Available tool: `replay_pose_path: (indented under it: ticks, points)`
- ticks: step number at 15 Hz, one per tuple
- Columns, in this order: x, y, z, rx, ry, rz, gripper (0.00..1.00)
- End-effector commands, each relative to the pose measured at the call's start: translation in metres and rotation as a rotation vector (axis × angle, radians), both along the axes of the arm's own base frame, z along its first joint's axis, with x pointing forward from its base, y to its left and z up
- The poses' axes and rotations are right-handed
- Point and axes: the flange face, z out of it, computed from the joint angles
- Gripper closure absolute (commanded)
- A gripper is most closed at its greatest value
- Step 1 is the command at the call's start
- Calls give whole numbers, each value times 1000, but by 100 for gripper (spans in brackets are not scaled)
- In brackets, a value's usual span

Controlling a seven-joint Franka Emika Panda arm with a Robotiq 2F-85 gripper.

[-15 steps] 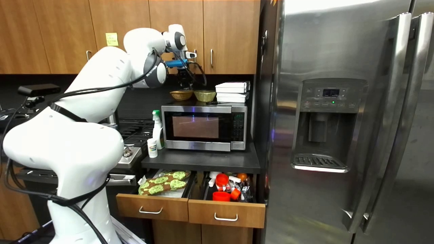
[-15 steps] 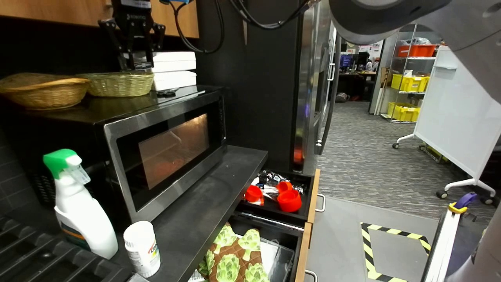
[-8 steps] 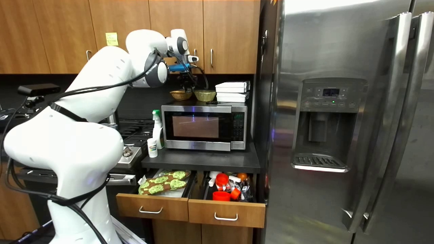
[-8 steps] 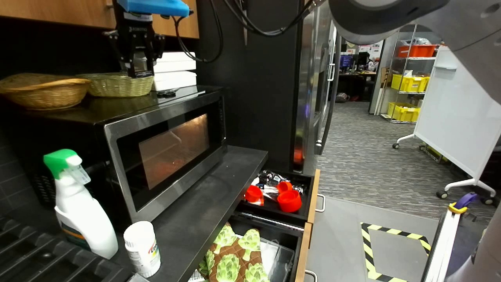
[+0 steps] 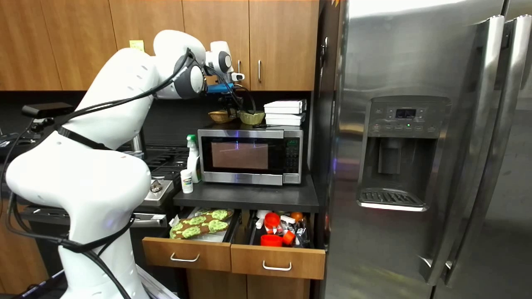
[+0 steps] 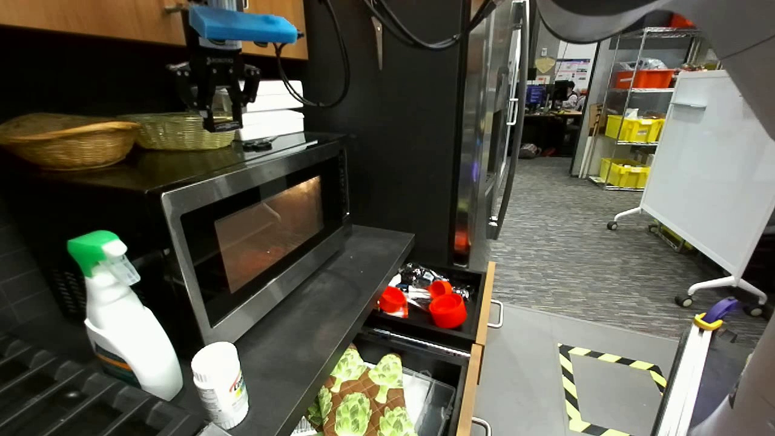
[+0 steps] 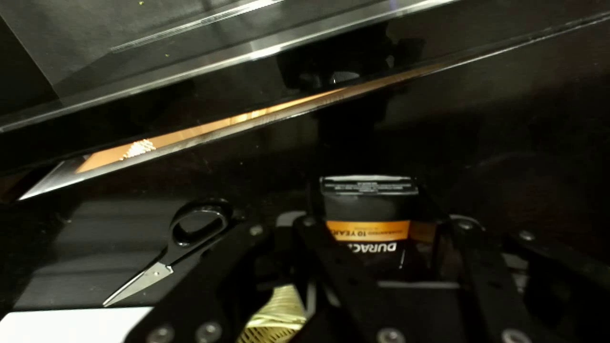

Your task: Pick up the black square box from the microwave top and put it on the kitchen counter

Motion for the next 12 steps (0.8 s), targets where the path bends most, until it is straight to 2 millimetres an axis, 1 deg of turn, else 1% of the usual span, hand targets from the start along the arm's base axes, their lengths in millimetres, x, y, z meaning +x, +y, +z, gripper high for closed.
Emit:
replay_pose_path:
  ticks: [1,6,9,12]
  points:
    - [-20,-14,-2,5,-6,-33,78]
    - [-41,-23,-24,23,-20,-74,78]
    - [-49,-19,-33,31,-45,-78,78]
    - [-54,-11,-33,43,-64,-82,78]
